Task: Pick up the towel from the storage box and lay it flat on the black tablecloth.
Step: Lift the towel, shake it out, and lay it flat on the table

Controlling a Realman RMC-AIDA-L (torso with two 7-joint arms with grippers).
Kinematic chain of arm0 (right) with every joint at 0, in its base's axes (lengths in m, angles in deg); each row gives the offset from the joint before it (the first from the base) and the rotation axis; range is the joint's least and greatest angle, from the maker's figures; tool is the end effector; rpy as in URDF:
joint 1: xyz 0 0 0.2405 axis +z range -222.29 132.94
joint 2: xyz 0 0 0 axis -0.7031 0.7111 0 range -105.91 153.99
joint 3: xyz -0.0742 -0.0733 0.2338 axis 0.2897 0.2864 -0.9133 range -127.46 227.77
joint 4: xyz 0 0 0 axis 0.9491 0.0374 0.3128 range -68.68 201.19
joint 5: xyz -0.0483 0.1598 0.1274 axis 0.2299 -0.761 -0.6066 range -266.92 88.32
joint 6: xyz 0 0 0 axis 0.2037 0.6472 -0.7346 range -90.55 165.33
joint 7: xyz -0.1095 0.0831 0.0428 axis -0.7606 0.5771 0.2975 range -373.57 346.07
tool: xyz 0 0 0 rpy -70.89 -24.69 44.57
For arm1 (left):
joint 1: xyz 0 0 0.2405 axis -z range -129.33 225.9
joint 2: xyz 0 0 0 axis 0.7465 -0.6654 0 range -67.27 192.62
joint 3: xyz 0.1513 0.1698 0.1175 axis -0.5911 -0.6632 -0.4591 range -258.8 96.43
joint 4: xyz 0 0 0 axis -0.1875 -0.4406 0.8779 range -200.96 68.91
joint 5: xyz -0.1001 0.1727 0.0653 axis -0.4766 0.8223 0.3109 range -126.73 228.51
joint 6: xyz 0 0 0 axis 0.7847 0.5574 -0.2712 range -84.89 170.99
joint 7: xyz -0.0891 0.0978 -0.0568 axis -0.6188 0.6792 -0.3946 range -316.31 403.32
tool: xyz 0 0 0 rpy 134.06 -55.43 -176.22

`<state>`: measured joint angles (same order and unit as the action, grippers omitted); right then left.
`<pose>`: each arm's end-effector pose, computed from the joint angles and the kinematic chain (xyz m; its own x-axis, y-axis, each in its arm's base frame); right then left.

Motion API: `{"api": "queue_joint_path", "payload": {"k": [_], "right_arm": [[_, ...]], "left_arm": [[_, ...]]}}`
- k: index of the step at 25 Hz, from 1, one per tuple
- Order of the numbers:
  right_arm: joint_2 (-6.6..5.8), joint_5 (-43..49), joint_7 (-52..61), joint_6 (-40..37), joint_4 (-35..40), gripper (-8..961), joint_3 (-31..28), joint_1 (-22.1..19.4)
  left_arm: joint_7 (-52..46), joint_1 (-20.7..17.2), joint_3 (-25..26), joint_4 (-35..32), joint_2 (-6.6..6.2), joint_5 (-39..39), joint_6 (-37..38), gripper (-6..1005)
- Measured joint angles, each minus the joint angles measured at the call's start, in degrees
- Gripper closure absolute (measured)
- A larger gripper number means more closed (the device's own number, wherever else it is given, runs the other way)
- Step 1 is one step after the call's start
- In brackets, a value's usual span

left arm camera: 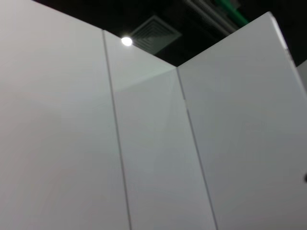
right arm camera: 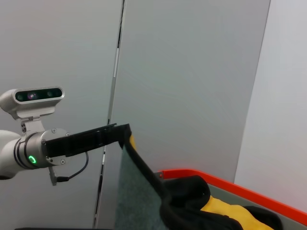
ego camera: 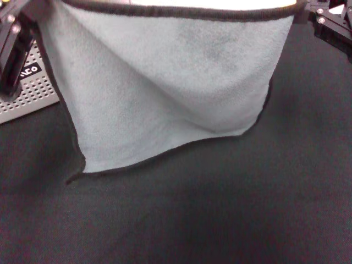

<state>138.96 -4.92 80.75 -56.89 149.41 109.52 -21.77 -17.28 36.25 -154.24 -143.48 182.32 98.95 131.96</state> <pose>0.1186 0.3156 0.1092 0.7936 0.2031 -0.5735 0.0201 -0.9509 -0.3089 -0.2118 0.2103 0.1064 0.5159 -0.3885 0.7635 0.3211 -0.7386 -0.5928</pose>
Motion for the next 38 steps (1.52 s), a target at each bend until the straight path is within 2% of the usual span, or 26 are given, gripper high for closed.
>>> {"api": "queue_joint_path", "payload": {"k": [11, 18, 26, 32, 35, 38], "right_arm": [[0.91, -1.08, 2.30, -2.01, 9.66, 953, 3.43, -6.03], [0.92, -1.83, 4.43, -3.12, 14.35, 953, 6.95, -8.26], [0.99, -5.83, 7.07, -8.82, 19.16, 953, 8.28, -11.14], [1.01, -9.96, 7.97, -12.47, 20.78, 953, 9.70, -14.15], [1.01, -11.45, 8.06, -13.90, 19.95, 953, 10.56, -15.27], [1.01, -11.67, 7.75, -13.41, 16.28, 953, 11.43, -15.84]], "left_arm": [[-10.03, 0.24, 9.03, 1.29, 0.11, 2.53, 15.66, 987], [-14.52, 0.58, 9.60, 1.37, -0.19, 3.41, 19.06, 986], [-17.00, 0.28, 10.81, 2.46, -0.61, 4.59, 27.27, 986], [-20.21, -1.12, 10.87, 2.84, -0.66, 4.08, 27.71, 986], [-24.22, -0.91, 11.06, 3.53, -1.40, 4.01, 27.74, 986], [-28.70, 1.44, 11.57, 8.76, -3.26, 4.05, 27.68, 986]]}}
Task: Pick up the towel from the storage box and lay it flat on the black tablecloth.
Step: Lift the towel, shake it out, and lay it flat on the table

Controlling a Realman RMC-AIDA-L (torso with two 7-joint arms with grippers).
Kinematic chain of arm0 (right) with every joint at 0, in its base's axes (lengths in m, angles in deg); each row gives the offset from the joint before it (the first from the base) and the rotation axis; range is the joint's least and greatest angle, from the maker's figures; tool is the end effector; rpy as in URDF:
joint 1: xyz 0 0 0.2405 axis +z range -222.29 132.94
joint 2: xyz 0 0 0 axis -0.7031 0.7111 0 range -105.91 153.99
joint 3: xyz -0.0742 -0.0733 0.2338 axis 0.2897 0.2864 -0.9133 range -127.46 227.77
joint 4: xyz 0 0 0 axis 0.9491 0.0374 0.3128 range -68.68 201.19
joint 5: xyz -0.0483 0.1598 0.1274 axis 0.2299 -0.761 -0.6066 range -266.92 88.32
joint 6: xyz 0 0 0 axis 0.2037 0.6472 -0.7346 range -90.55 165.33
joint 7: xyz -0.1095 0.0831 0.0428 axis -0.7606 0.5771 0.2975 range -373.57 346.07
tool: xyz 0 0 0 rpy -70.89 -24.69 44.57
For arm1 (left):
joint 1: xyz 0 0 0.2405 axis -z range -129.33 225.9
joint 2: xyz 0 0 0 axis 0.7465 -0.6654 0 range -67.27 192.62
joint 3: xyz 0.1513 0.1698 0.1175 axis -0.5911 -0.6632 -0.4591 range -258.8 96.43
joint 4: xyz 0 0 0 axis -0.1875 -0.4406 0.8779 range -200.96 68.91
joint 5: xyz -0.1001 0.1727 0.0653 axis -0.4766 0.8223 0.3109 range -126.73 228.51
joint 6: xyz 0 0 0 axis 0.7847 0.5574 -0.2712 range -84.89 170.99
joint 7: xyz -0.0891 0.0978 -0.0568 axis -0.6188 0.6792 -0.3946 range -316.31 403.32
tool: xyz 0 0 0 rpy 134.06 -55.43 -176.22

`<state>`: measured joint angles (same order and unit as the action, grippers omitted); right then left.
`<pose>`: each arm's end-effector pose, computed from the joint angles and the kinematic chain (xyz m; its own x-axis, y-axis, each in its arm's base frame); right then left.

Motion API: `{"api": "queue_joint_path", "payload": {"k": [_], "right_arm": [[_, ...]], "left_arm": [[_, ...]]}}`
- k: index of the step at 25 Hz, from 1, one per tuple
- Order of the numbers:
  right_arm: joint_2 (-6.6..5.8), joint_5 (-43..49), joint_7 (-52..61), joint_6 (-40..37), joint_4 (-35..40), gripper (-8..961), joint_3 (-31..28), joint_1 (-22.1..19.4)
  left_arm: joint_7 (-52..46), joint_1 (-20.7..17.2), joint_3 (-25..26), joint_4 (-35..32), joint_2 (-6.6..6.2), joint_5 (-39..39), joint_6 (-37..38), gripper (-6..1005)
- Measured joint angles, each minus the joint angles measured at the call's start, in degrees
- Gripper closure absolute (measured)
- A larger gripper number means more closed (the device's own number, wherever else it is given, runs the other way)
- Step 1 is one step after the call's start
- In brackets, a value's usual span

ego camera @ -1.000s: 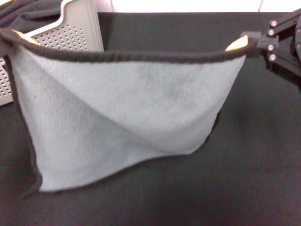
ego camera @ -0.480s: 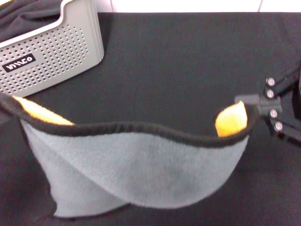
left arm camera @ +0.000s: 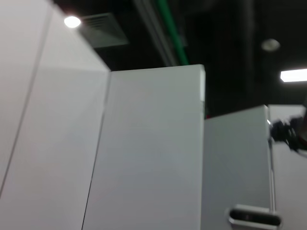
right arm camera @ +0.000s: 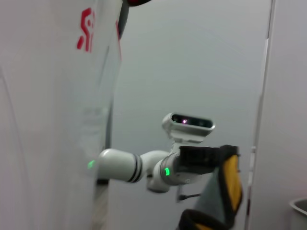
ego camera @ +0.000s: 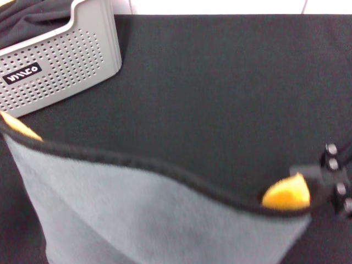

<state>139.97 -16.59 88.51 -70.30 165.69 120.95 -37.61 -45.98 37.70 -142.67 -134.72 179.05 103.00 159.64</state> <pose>0.1135 0.2072 0.0934 0.7638 0.1293 -0.6324 0.1667 -0.9860 -0.0002 -0.2379 0.1518 0.1263 0.3624 0.0167 0.9319 0.2978 -0.9495 -0.0988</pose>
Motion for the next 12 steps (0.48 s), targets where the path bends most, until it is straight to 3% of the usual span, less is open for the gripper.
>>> {"api": "queue_joint_path", "payload": {"k": [4, 7, 12], "right_arm": [[-0.10, 1.81, -2.21, 3.54, -9.06, 953, 1.04, 1.32], [-0.17, 3.79, -4.14, 5.36, -16.95, 953, 1.53, 3.99], [-0.23, 6.29, -9.61, 7.52, -34.91, 953, 1.17, 11.77]], "left_arm": [[1.63, 6.83, 3.03, 14.37, -1.76, 3.01, -0.03, 986], [5.41, 13.85, 8.21, 26.91, -2.53, 10.39, -0.13, 986], [17.50, 22.96, 10.70, 38.63, -2.38, 20.64, -0.97, 986]]}}
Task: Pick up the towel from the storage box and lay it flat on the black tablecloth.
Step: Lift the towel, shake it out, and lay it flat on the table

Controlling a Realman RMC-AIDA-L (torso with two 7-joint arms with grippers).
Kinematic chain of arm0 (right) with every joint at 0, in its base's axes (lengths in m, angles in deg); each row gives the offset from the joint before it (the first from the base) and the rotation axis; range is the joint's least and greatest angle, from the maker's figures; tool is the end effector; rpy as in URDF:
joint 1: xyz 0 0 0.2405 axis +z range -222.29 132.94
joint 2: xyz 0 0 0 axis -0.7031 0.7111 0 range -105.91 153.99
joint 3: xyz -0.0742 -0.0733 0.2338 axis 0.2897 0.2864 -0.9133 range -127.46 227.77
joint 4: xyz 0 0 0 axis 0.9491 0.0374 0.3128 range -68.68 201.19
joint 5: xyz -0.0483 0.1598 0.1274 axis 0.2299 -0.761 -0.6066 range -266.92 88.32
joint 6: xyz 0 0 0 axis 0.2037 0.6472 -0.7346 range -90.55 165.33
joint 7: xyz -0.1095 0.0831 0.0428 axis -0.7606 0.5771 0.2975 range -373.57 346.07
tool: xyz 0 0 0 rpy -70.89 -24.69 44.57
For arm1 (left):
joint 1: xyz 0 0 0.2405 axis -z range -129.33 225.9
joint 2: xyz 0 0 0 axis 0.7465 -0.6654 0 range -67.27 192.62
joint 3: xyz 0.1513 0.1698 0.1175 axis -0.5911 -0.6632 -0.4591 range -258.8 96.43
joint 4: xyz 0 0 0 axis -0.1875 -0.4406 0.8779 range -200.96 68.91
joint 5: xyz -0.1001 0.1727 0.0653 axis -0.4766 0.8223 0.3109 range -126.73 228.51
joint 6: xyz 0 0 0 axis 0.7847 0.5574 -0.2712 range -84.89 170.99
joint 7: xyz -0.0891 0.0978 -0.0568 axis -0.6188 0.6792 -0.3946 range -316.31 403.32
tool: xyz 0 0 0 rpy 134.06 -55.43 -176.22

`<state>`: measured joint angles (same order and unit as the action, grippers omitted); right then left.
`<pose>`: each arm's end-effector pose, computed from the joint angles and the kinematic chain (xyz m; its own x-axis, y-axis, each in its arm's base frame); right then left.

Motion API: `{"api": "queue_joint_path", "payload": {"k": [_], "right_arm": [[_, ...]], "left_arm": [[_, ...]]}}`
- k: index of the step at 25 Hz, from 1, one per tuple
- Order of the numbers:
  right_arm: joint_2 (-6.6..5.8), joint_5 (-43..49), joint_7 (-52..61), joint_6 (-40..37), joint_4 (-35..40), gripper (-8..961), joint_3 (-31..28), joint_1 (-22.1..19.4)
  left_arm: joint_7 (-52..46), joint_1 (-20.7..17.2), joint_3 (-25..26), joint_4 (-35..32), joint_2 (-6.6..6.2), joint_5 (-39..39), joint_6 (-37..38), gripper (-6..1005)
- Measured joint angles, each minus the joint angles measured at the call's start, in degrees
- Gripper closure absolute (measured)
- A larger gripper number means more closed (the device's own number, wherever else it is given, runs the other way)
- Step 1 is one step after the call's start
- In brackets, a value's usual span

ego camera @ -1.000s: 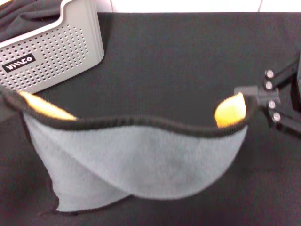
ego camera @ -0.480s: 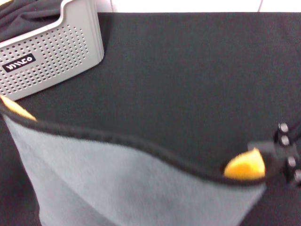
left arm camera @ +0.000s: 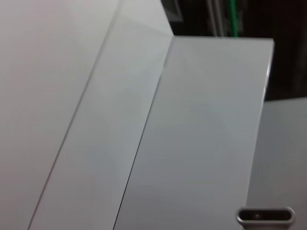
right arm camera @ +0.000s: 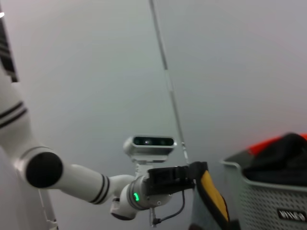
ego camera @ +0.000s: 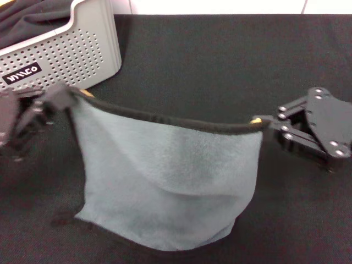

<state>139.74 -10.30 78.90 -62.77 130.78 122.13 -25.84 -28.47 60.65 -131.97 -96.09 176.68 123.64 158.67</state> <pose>0.1649 0.2809 0.0361 0.7334 -0.1557 -0.6617 -0.1216 -0.9878 0.0977 -0.2795 0.2267 0.0664 0.3698 0.1390 0.9186 0.4095 -0.9119 -0.0269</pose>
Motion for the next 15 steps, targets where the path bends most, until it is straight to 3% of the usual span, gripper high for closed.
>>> {"api": "queue_joint_path", "payload": {"k": [4, 8, 15], "right_arm": [[-0.17, 1.34, -4.27, 2.73, -8.60, 953, -0.48, 3.84], [-0.21, 2.37, -6.02, 6.87, -10.41, 953, -0.48, 4.28], [-0.15, 3.71, -9.06, 15.51, -16.80, 953, -0.50, 8.00]], "left_arm": [[6.24, 2.45, 0.08, 1.92, 2.13, 1.66, -3.33, 986], [11.34, 2.68, 0.37, 2.05, 3.93, 1.40, -6.78, 986], [20.32, 3.76, 6.05, 5.17, 5.89, 0.70, -8.03, 986]]}}
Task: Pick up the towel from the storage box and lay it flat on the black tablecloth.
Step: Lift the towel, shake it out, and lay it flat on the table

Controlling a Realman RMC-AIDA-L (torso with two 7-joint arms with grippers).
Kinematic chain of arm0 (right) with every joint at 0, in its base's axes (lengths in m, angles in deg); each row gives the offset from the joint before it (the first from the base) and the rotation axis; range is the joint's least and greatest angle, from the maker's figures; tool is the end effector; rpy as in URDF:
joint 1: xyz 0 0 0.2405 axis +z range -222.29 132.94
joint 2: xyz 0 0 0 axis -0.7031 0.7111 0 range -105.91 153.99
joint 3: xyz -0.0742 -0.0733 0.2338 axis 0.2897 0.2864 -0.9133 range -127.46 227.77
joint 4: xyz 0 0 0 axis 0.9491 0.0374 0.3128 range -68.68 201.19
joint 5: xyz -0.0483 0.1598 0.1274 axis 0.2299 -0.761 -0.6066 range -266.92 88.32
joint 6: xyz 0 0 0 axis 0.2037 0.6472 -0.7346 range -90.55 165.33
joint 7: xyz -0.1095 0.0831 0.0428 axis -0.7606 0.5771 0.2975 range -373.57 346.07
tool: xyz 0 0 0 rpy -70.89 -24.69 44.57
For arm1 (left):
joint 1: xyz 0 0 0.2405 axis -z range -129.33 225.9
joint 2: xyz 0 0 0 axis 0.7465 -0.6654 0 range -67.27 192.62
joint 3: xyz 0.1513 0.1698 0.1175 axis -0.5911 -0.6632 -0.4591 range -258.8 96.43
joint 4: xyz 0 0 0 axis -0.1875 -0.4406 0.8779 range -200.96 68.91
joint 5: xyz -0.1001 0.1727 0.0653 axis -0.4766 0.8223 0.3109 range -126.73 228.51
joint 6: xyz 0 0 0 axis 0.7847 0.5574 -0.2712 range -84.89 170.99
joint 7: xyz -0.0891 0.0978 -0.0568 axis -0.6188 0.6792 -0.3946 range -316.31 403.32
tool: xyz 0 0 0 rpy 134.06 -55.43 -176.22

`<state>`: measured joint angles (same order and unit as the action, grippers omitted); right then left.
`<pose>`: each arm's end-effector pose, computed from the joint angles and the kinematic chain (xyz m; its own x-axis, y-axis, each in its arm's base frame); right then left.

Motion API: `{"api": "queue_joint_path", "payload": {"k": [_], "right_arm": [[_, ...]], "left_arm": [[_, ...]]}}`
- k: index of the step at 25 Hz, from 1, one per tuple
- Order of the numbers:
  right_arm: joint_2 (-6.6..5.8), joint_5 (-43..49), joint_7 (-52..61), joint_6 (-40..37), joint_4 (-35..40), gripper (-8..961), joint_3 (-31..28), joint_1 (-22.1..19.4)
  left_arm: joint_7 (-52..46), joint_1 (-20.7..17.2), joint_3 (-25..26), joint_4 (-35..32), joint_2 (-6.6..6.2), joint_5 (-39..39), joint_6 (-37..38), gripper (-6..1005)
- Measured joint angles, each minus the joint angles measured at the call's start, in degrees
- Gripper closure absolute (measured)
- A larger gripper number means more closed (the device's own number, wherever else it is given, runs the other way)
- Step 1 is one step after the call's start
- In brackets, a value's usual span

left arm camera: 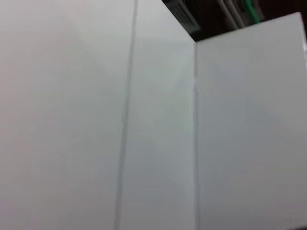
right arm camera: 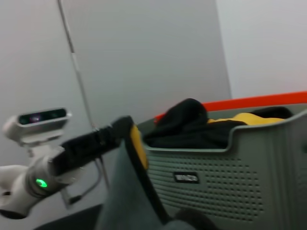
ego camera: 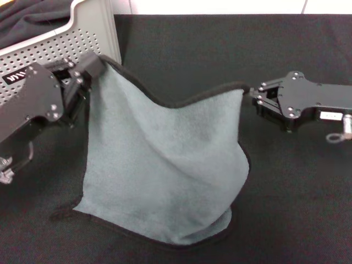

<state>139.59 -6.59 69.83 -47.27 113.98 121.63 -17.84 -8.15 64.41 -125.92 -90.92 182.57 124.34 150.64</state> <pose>0.1896 0.3353 0.0003 0.7672 -0.1885 -0.6130 -0.2862 -0.9560 -0.0641 -0.2702 0.2528 0.0306 0.4206 -0.1380 0.8967 0.4380 -0.8347 -0.3339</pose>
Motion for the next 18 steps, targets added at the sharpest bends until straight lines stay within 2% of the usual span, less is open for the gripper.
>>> {"api": "queue_joint_path", "payload": {"k": [9, 13, 18], "right_arm": [[0.25, 0.01, -3.17, 10.17, -4.51, 952, 0.45, 4.90], [0.17, 0.01, -4.22, 13.56, -7.44, 952, 0.51, 7.80], [0.05, 0.07, -6.13, 19.34, -13.30, 952, 0.56, 12.78]], "left_arm": [[6.88, 0.80, 1.09, 3.13, 0.05, -6.11, -3.79, 987], [9.46, 2.61, 0.93, 5.39, 0.06, -6.03, -6.29, 987], [15.64, 6.43, 0.40, 9.56, 0.09, -5.44, -12.83, 987]]}}
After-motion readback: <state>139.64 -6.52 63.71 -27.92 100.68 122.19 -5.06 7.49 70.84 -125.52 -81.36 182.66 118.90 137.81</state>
